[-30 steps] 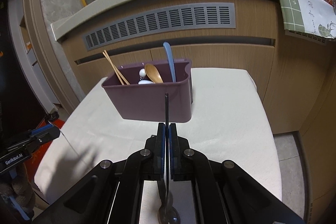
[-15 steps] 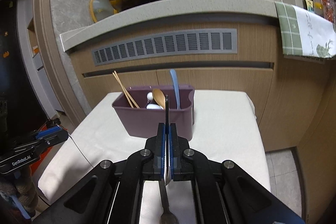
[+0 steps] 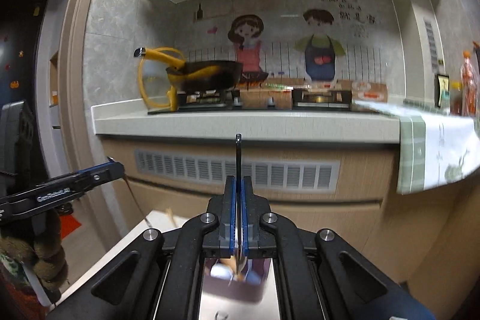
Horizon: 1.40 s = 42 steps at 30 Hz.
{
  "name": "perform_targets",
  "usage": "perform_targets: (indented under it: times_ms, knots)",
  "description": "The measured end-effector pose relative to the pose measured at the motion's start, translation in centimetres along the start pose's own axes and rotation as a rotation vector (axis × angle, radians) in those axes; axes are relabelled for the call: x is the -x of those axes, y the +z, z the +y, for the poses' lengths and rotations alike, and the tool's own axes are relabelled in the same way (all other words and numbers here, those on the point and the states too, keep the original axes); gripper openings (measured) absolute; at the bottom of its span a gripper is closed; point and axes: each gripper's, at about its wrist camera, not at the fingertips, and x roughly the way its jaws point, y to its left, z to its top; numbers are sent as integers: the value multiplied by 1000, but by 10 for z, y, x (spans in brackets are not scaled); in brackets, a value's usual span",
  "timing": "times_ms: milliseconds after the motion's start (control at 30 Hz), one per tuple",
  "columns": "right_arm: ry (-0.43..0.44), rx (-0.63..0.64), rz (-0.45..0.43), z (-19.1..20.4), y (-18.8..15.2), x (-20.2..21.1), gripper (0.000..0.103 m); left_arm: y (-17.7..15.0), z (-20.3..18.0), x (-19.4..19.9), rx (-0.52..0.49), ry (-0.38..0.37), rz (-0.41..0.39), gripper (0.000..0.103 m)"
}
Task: Organize utensils
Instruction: 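Carry both spoons over the caddy and open both tools to drop them, then grasp the second dark-handled spoon by its handle with the right tool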
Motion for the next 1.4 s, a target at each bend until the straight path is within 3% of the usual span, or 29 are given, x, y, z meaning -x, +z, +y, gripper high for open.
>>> perform_targets:
  times_ms: [133,333,433,500,567,700,867,1133,1200,1300,1400]
  knots:
    - [-5,-29,52,-4,-12,-39,2,-11,14,-41,28,2,59,29]
    - [-9,-56,193,-14,-59,-95,2,-58,36,-94,97,-38,216,29]
    - [45,-93,302,-21,-84,-117,7,-81,44,-109,127,-92,284,31]
    - [102,-121,378,-26,-97,-126,7,-87,43,-102,129,-81,268,36]
    - [114,-129,394,-29,-104,-123,7,-91,41,-86,132,-82,226,44]
    - [60,-104,351,-33,-113,-95,7,-105,35,-52,96,-60,197,47]
    - [52,-82,375,-34,-137,-64,17,-154,25,-25,54,-23,328,47]
    - [217,-32,630,-12,-209,-35,18,-237,16,9,-7,83,535,47]
    - [246,11,668,-2,-224,-27,18,-248,14,15,0,69,562,47]
    - [188,74,674,6,-237,-16,18,-260,2,18,-10,15,600,47]
    - [162,40,699,0,-247,-15,18,-266,-15,13,-54,-9,621,47]
